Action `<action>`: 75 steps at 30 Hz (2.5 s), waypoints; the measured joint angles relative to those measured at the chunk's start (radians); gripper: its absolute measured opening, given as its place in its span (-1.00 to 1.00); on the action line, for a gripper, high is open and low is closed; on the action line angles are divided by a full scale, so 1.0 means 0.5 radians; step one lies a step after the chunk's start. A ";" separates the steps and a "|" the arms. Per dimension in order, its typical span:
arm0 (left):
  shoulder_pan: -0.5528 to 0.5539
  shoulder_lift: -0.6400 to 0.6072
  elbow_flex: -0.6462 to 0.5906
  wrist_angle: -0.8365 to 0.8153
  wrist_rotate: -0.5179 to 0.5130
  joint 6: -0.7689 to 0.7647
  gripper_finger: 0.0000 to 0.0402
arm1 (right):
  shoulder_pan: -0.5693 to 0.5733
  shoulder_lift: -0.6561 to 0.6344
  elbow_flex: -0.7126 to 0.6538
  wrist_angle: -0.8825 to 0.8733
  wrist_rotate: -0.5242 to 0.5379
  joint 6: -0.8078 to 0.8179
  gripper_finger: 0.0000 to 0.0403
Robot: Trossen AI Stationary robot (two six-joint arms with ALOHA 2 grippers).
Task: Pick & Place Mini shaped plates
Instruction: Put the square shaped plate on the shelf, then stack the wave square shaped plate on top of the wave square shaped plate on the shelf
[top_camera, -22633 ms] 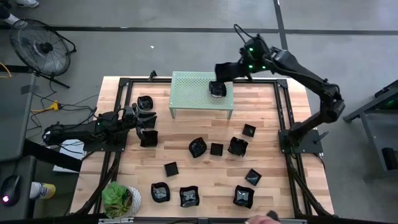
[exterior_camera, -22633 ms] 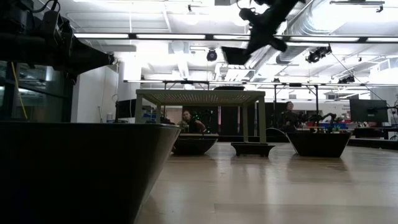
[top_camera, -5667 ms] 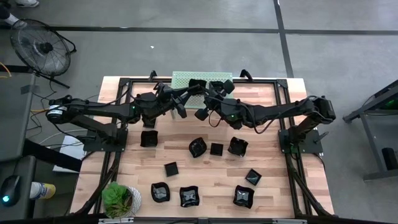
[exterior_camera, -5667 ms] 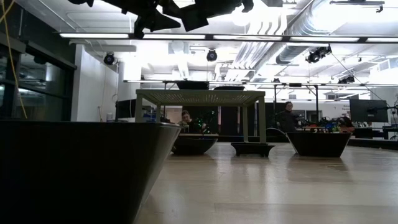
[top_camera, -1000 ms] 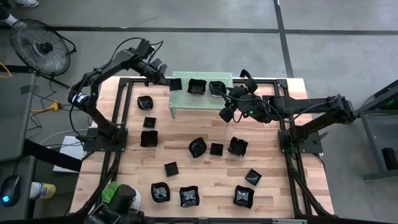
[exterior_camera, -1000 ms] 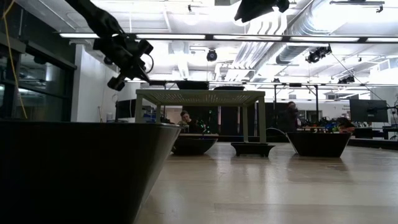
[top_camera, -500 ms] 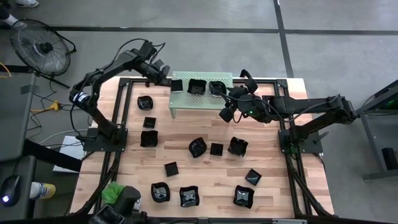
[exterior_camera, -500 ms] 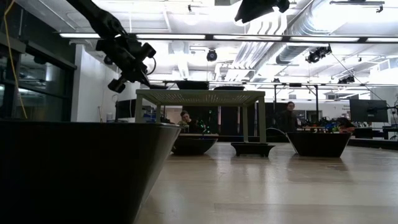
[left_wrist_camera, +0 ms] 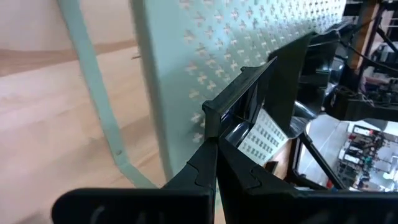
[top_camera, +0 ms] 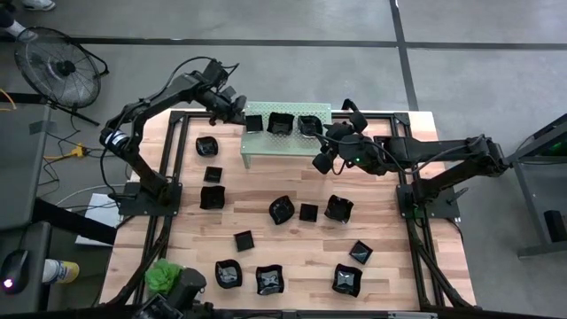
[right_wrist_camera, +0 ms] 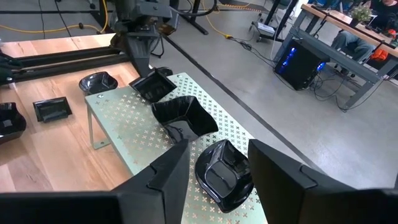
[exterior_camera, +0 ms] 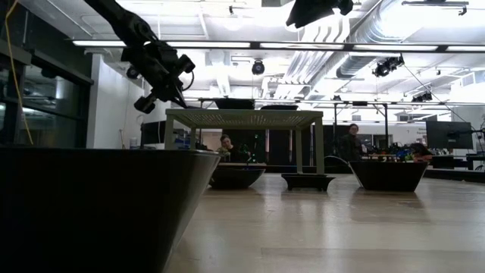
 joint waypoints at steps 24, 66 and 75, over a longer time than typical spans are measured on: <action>-0.049 0.000 0.000 0.026 -0.083 -0.103 -1.00 | 0.000 0.000 0.000 0.000 0.001 -0.001 -0.20; -0.072 -0.001 0.063 0.029 -0.218 0.187 -0.57 | 0.000 -0.016 0.001 -0.125 -0.022 0.156 -0.19; -0.072 -0.071 0.127 0.059 -0.348 0.320 -0.57 | -0.002 -0.040 0.002 -0.269 -0.128 0.328 -0.19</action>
